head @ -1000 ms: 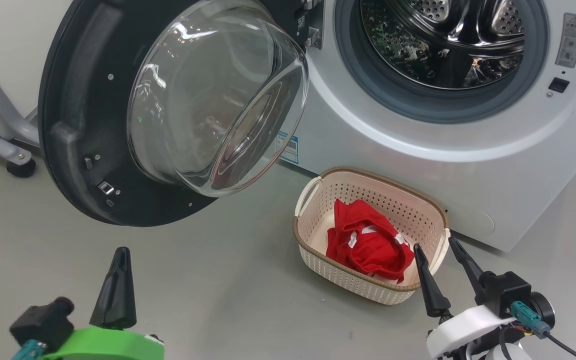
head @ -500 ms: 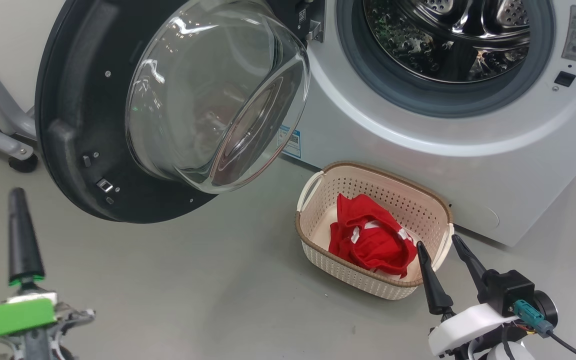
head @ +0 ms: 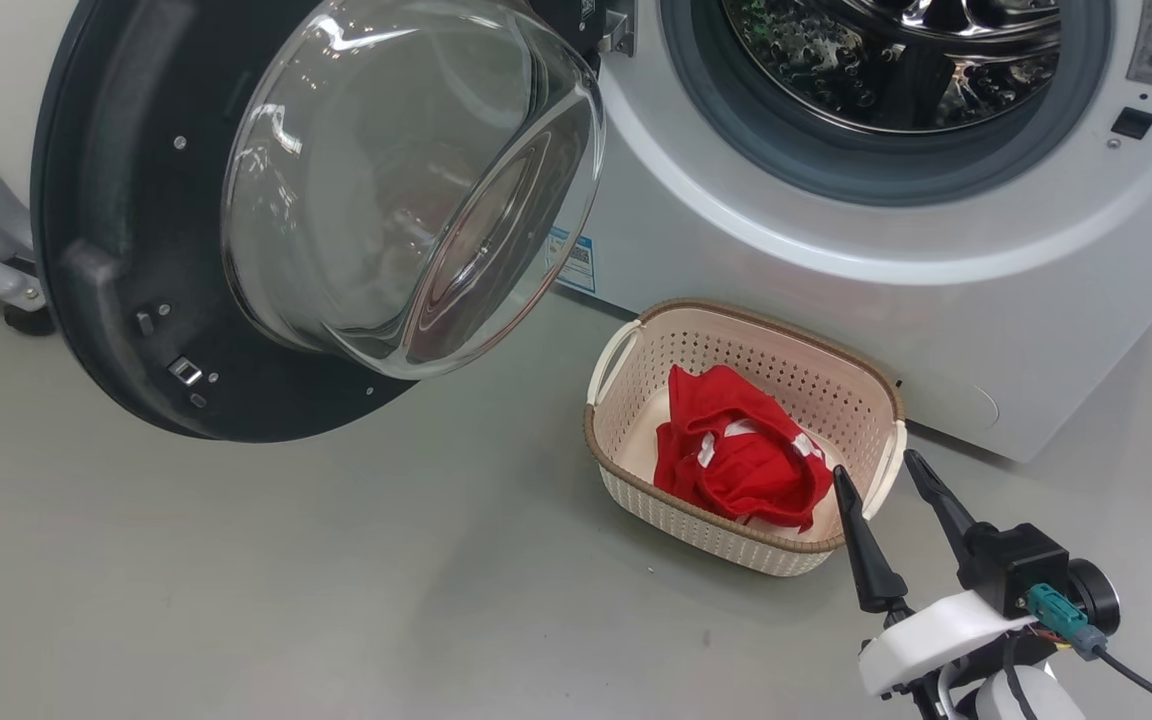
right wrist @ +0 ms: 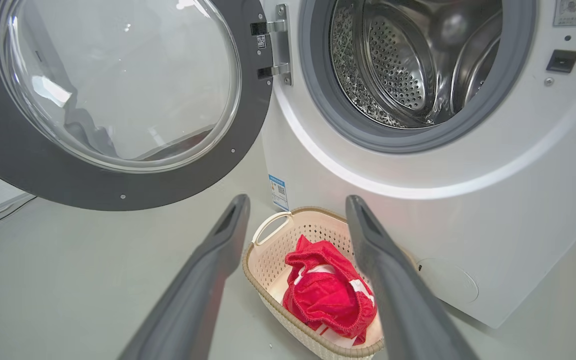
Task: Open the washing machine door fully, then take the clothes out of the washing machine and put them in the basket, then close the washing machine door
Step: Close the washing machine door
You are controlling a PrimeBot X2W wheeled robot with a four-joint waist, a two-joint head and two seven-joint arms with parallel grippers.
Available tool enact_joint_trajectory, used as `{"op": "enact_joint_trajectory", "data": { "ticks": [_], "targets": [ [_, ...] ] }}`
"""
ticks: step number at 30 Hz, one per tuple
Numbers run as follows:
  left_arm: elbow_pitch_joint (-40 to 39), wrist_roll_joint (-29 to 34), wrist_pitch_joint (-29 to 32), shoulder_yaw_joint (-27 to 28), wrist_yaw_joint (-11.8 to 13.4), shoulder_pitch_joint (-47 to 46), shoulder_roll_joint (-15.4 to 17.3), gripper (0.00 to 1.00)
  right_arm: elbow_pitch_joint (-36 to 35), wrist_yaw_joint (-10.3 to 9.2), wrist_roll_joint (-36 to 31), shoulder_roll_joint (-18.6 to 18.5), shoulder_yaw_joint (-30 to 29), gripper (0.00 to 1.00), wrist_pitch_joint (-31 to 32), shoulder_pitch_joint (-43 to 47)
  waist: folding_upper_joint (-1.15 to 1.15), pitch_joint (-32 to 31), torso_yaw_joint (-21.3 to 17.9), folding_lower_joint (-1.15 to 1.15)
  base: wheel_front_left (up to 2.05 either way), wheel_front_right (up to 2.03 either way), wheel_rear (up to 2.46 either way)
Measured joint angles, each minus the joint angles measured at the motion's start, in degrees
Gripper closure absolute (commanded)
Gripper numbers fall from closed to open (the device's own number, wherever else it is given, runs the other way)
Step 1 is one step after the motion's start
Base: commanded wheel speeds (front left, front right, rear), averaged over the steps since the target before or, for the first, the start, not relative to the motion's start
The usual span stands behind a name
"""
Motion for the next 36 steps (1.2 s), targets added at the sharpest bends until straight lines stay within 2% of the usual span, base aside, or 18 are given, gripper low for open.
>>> {"op": "enact_joint_trajectory", "data": {
  "ticks": [6,15,26,36],
  "targets": [
    [6.44,-4.42,2.63,4.05,2.41,-4.41,4.22,1.0,-0.02,0.01,-0.36,-0.36,0.11,0.0,0.0,-0.91,0.0,0.93,-1.46,0.0,0.0,0.0,0.0],
    [15.3,-8.2,9.71,1.98,5.31,-7.3,7.34,1.0,0.07,0.1,-0.42,-0.6,0.36,0.0,0.0,-1.8,0.0,2.34,-3.8,0.0,0.0,0.0,0.0],
    [21.26,-11.1,18.73,-2.93,5.22,-8.81,8.43,1.0,0.04,0.18,-0.51,-0.82,0.63,0.0,0.0,-3.28,0.0,4.24,-6.72,0.0,0.0,0.0,0.0],
    [24.96,-11.27,22.17,-5.25,3.71,-11.46,9.0,1.0,0.01,0.18,-0.58,-1.37,0.08,0.0,0.0,-4.28,0.0,6.25,-8.67,0.0,0.0,0.0,0.0]
  ]
}}
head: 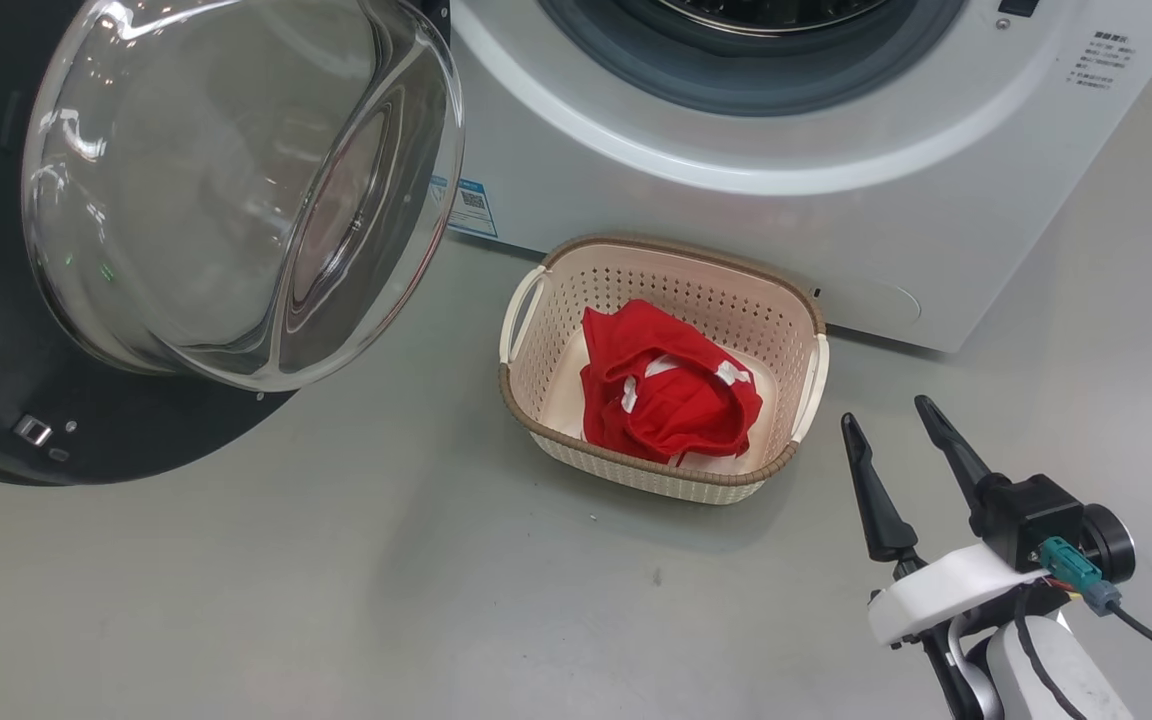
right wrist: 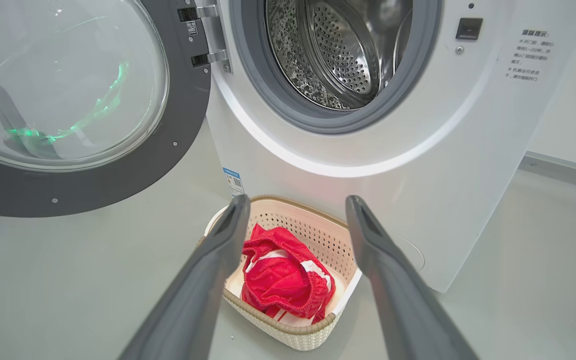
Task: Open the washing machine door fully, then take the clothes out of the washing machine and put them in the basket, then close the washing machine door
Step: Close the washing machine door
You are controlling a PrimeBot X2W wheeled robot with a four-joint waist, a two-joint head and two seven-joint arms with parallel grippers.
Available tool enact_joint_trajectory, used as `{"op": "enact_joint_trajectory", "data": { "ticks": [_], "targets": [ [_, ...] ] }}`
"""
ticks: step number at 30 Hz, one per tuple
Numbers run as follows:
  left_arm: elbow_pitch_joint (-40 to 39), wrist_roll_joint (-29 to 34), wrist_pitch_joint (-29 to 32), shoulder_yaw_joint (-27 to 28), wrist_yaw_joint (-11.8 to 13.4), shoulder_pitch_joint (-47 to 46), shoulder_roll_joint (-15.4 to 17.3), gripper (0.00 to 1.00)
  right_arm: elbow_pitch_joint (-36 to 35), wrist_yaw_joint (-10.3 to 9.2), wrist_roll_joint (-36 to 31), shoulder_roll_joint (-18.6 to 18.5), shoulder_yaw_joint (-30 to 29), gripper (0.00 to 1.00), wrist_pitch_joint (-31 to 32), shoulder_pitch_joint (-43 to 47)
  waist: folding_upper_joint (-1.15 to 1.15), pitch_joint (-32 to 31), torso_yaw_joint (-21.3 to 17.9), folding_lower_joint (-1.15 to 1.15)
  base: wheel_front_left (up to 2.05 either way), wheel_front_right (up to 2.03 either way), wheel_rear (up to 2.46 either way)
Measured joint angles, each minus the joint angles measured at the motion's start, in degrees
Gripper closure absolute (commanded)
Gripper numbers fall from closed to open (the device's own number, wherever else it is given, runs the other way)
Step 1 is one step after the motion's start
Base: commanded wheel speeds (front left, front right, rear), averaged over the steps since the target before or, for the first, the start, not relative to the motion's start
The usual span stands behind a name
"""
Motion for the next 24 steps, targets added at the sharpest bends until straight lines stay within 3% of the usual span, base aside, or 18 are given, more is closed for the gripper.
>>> {"op": "enact_joint_trajectory", "data": {
  "ticks": [24],
  "targets": [
    [4.07,-5.01,10.03,-0.54,-5.03,-1.36,0.58,1.0,-0.08,-0.01,0.0,-0.19,-0.8,0.0,0.0,-0.71,0.0,0.83,0.26,0.0,0.0,0.0,0.0]
  ]
}}
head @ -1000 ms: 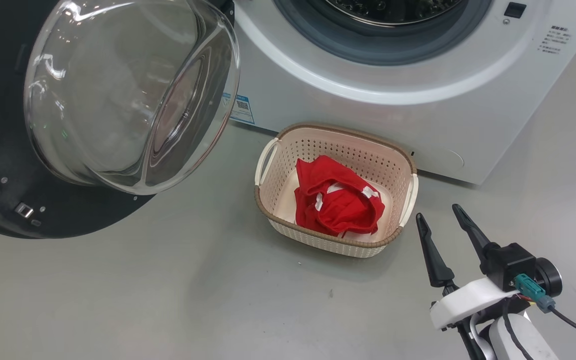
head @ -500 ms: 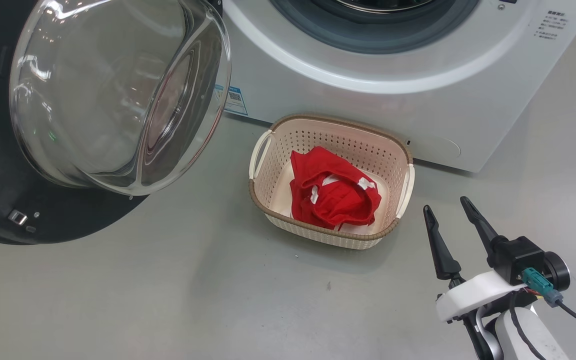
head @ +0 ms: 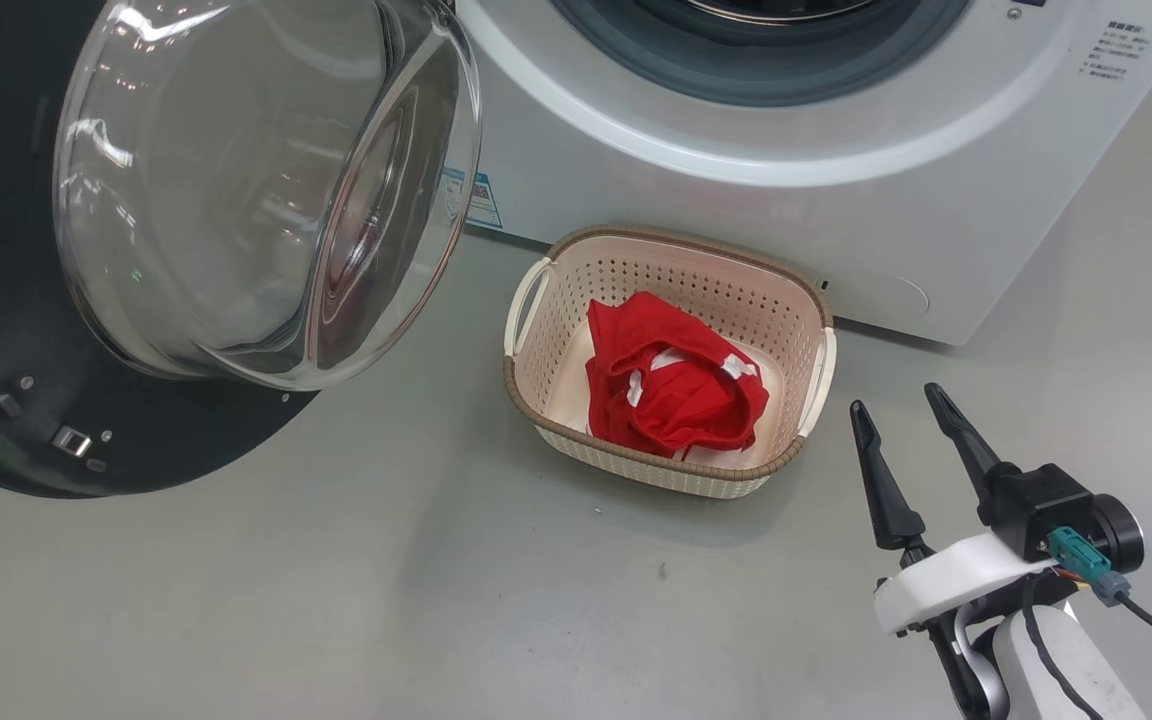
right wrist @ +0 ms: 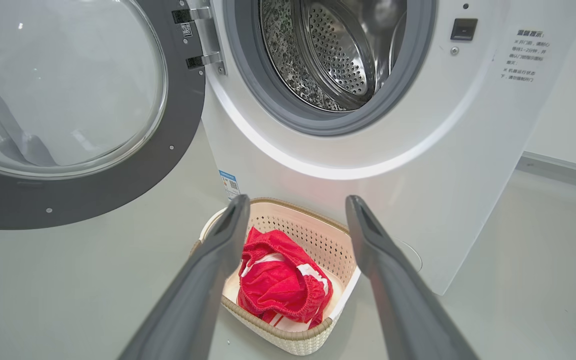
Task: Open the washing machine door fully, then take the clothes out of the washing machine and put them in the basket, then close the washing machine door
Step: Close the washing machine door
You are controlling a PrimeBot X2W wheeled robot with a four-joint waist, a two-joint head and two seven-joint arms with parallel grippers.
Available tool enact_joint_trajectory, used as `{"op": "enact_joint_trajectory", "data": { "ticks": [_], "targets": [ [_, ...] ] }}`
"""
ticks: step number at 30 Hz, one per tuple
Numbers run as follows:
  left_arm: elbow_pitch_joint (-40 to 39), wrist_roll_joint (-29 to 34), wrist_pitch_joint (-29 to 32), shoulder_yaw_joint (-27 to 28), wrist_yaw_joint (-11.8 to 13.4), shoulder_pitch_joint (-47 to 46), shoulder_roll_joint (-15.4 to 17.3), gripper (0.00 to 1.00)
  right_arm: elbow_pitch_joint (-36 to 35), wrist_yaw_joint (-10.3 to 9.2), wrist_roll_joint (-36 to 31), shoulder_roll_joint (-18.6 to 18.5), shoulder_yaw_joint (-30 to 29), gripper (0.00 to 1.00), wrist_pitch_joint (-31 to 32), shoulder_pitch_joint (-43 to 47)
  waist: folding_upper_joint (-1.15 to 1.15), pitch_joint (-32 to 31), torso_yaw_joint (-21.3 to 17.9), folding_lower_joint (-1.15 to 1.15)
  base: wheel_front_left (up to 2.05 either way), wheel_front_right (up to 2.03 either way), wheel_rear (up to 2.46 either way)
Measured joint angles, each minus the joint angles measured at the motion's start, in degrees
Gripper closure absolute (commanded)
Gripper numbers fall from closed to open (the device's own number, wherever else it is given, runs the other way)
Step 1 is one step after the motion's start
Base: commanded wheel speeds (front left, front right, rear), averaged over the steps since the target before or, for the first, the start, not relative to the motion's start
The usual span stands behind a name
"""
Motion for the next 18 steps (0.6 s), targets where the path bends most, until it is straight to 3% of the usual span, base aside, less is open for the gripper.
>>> {"op": "enact_joint_trajectory", "data": {
  "ticks": [18],
  "targets": [
    [-3.38,-3.45,9.27,-0.43,-2.32,5.32,-0.05,1.0,0.42,0.11,0.02,0.55,0.43,0.0,0.0,-0.51,0.0,-1.35,-1.18,0.0,0.0,0.0,0.0]
  ]
}}
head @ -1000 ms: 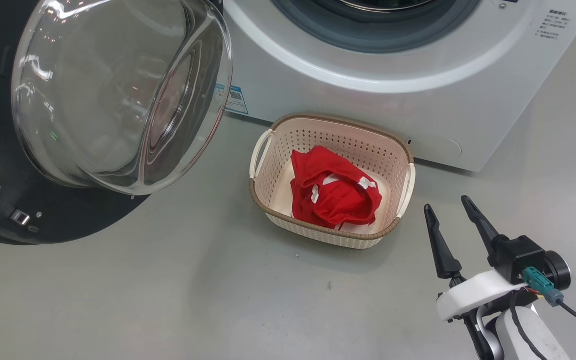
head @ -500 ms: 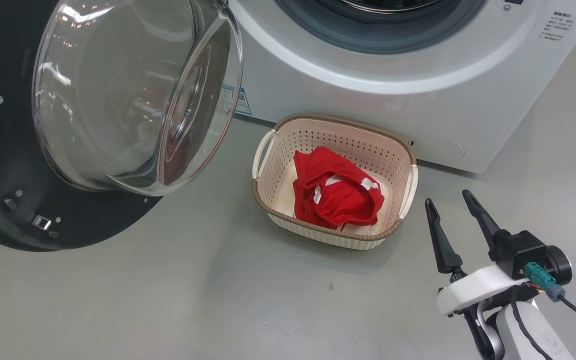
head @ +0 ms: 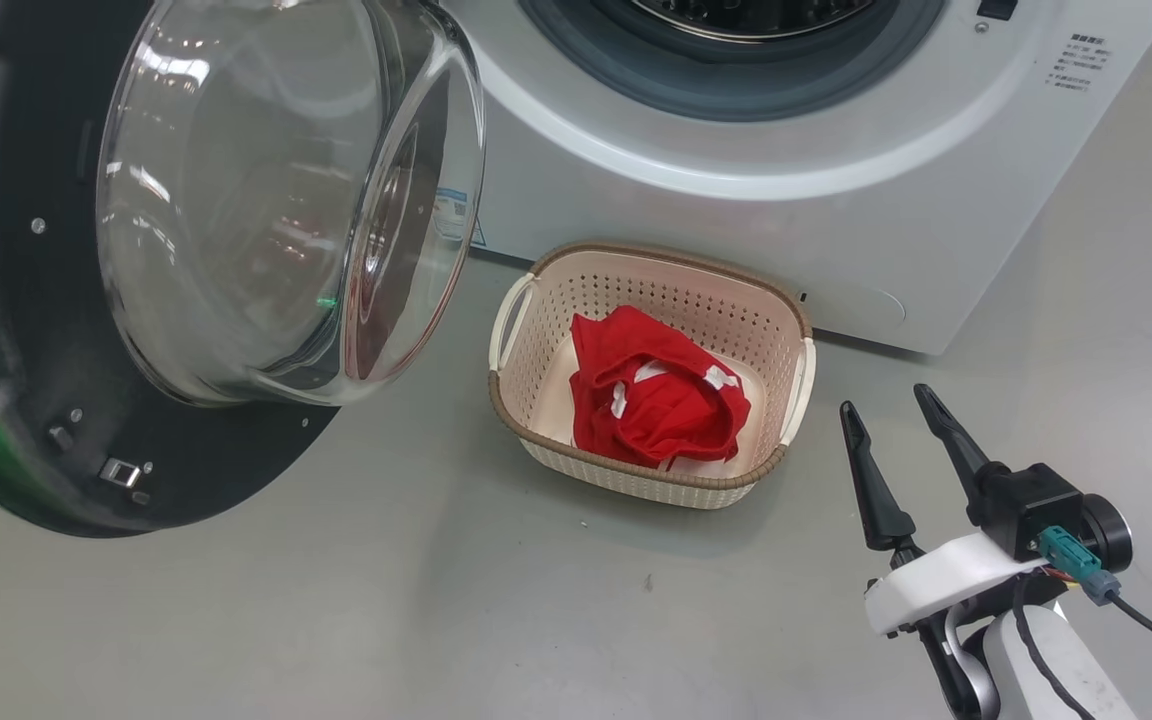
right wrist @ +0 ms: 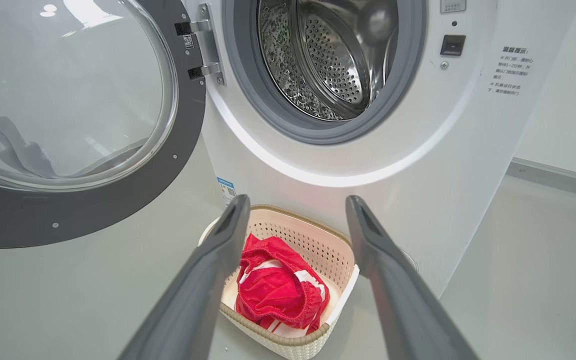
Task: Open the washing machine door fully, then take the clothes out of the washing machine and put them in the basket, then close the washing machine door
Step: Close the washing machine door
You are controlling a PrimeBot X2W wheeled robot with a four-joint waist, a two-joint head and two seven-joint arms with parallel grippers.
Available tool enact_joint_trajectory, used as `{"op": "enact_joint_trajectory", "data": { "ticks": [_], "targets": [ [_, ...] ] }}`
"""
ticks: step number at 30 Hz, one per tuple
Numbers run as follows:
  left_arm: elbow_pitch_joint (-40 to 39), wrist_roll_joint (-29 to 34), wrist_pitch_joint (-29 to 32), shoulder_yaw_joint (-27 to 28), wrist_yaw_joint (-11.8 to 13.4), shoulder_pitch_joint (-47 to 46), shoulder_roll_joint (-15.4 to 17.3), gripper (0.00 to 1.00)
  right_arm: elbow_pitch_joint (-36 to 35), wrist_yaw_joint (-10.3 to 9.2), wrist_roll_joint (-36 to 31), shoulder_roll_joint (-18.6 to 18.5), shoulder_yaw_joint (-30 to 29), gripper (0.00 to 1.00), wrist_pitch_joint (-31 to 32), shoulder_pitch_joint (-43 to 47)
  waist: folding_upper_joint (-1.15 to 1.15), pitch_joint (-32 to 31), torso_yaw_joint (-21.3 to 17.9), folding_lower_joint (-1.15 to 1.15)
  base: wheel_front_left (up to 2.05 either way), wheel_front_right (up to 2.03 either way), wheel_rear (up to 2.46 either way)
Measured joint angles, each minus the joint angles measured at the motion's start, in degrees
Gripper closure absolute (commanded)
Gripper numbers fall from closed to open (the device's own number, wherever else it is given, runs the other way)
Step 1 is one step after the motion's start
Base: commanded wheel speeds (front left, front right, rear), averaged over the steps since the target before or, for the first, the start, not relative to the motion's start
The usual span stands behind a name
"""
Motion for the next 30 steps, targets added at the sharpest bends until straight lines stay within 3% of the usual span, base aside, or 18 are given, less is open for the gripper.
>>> {"op": "enact_joint_trajectory", "data": {
  "ticks": [12,30],
  "targets": [
    [-6.21,-2.32,5.88,0.68,-0.67,6.01,-0.14,1.0,0.12,-0.11,0.38,0.56,-0.43,0.0,0.0,0.07,0.0,-1.82,-2.41,0.0,0.0,0.0,0.0],
    [-17.3,-3.41,11.6,-2.47,-0.71,12.89,-3.98,1.0,0.02,-0.27,0.79,0.85,-0.6,0.0,0.0,0.27,0.0,-3.22,-6.37,0.0,0.0,0.0,0.0]
  ]
}}
